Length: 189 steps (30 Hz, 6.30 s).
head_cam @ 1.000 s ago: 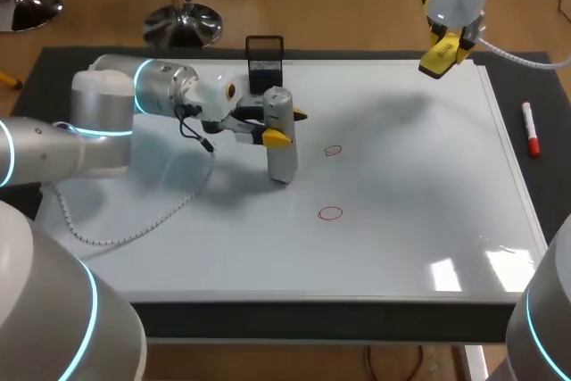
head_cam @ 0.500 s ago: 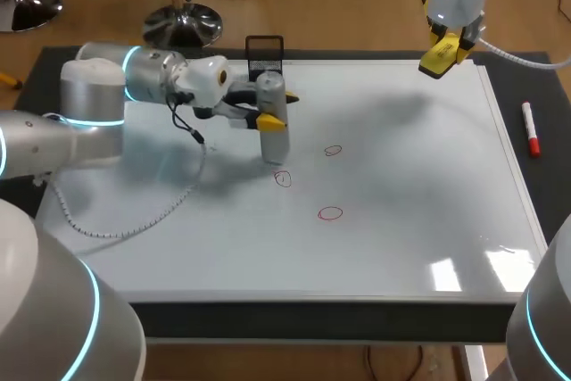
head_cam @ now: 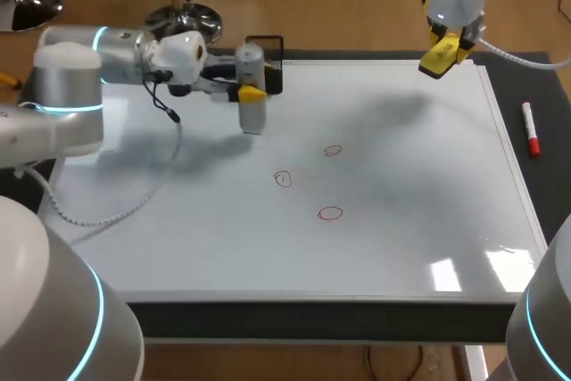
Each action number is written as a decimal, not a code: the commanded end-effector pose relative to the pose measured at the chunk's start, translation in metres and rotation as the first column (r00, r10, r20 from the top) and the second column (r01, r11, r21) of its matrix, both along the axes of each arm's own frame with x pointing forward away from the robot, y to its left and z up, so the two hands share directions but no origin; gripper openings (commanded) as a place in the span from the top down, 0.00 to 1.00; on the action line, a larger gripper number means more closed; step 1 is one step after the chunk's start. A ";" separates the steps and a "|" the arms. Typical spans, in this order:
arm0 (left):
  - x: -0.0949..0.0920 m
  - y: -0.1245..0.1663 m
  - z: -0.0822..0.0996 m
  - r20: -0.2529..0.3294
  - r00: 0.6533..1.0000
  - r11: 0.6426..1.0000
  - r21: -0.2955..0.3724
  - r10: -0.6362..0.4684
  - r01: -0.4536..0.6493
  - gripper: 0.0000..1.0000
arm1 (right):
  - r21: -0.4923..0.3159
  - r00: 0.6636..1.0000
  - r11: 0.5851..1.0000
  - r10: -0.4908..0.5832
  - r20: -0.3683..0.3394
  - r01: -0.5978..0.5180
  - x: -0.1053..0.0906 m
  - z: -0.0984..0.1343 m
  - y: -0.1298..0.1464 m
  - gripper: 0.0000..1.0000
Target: Pick up the inspection probe, press it on each red-marked spot on the whiteboard one by one, put down the probe, pick up the eraser, and wipe off all the red marks.
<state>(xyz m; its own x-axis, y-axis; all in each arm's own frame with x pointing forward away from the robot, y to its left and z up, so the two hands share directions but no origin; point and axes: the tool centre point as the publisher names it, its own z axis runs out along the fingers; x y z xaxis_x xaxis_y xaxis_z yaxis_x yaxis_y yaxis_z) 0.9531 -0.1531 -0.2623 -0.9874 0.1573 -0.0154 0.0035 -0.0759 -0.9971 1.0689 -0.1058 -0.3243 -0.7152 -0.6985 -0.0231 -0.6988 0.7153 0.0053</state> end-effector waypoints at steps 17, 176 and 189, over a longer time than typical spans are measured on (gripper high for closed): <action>0.048 0.073 0.008 0.022 0.968 0.968 0.024 0.249 -0.249 1.00 | -0.004 1.000 1.000 0.001 -0.001 -0.001 0.000 0.002 -0.001 1.00; 0.099 0.111 -0.004 -0.016 0.927 0.927 0.023 0.374 -0.374 1.00 | -0.023 0.706 0.708 0.700 -0.103 -0.705 -0.206 -0.134 0.344 1.00; 0.099 0.111 -0.004 -0.016 0.927 0.927 0.023 0.374 -0.374 1.00 | -0.027 0.757 0.760 0.643 -0.112 -0.650 -0.204 -0.143 0.310 1.00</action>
